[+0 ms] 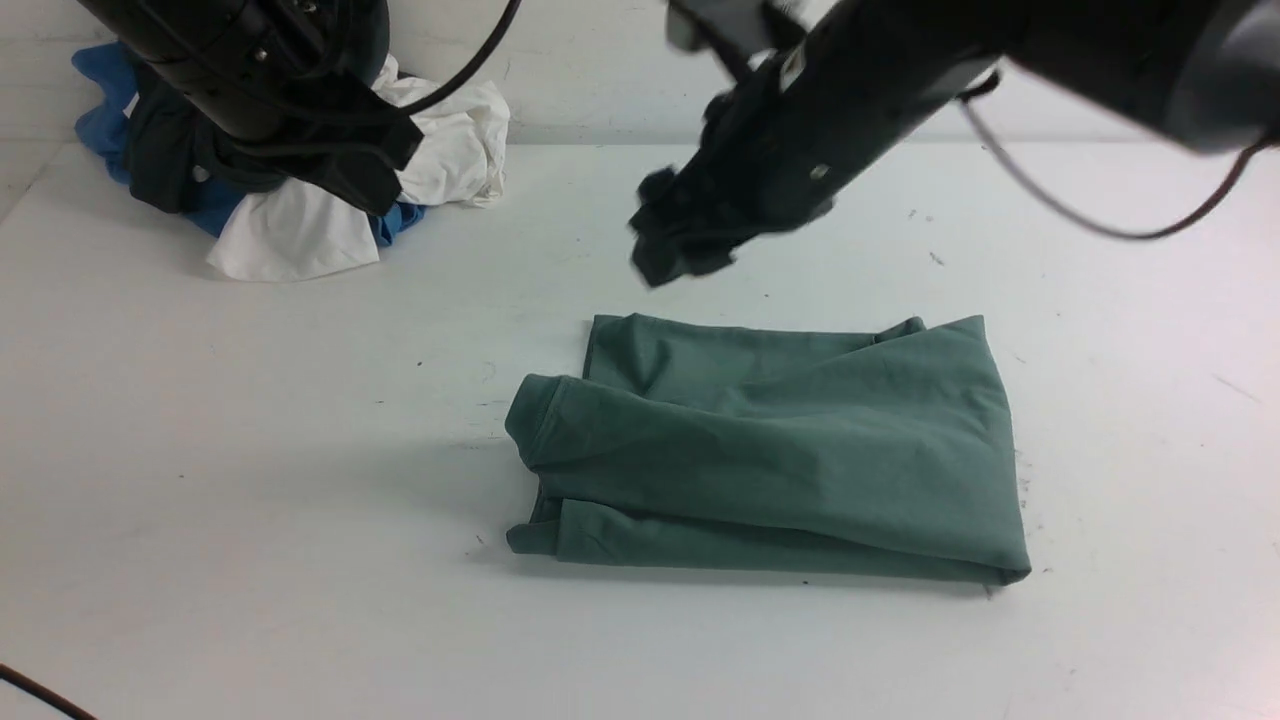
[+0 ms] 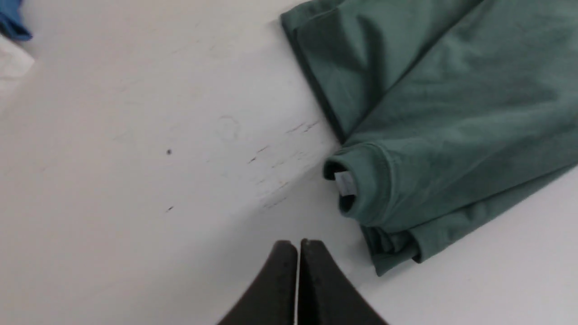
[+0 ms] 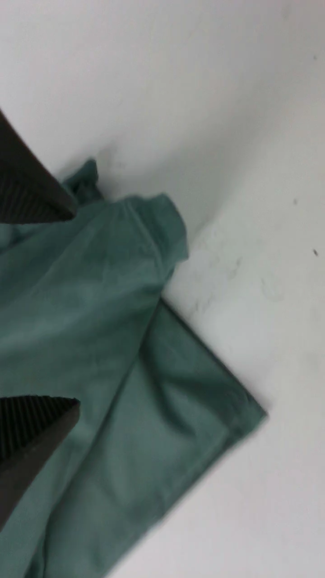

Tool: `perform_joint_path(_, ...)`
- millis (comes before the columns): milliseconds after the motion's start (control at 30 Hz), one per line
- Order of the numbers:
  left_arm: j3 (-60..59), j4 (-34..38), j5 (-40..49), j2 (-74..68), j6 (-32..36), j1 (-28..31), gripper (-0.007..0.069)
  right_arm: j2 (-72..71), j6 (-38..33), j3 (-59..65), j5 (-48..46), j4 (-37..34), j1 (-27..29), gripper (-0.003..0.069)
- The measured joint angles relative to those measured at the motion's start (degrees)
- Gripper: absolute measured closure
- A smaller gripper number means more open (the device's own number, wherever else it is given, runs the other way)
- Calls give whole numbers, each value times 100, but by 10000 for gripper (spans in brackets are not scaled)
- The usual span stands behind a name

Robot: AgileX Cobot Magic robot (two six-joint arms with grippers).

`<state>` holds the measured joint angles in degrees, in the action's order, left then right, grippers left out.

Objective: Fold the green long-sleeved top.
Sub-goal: Use the right arm to drag the right edge of the fabric to the left and folds it over the left edge

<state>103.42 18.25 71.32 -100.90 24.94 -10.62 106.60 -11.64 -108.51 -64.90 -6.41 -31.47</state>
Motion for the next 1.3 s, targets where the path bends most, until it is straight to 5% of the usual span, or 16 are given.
perform_joint_path(133, 0, 151, -7, -99, 212, -530, 631, -370, 334, -116, -540, 1061, 374, 193)
perform_joint_path(233, 0, 244, -218, -398, 256, -1060, 631, -499, 589, 61, -631, 1433, 969, 293)
perform_joint_path(433, 0, 252, -476, -1374, 258, -1519, 631, -538, 368, 1331, -523, 584, 1500, 540)
perform_joint_path(567, 0, 75, -407, -2210, 41, -1565, 631, -515, 167, 2790, 698, -157, 1500, 655)
perform_joint_path(867, 121, -176, -147, -2880, -358, -1541, 631, 167, 145, 4453, 2909, -463, 1500, 673)
perform_joint_path(1300, 23, -257, -294, -2389, -501, -1284, 631, 527, 55, 3241, 2366, -441, 1500, 673)
